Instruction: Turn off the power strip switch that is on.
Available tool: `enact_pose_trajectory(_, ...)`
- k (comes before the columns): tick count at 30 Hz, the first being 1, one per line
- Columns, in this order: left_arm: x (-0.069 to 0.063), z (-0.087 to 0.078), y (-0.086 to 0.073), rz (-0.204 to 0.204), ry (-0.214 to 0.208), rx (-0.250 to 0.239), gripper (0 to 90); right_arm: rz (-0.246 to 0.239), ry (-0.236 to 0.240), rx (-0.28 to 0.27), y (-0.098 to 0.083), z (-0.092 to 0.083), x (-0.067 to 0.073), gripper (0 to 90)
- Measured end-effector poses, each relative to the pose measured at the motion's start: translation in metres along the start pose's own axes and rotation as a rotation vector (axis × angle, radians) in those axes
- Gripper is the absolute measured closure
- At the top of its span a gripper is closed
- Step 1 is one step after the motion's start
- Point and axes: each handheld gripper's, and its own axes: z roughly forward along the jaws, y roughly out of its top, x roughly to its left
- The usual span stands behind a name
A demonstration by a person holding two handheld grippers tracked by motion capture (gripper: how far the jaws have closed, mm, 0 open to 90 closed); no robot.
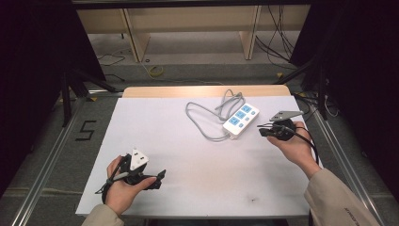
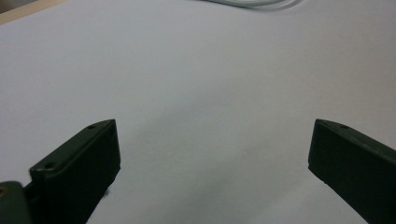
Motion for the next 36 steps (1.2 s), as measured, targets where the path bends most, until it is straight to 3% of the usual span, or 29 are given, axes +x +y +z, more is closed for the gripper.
enact_pose_trajectory(36,-0.001,0.001,0.0,0.0,-0.001,0.003,1.8,0.014,-0.034,0.043,0.019,0.029,-0.016,90.0)
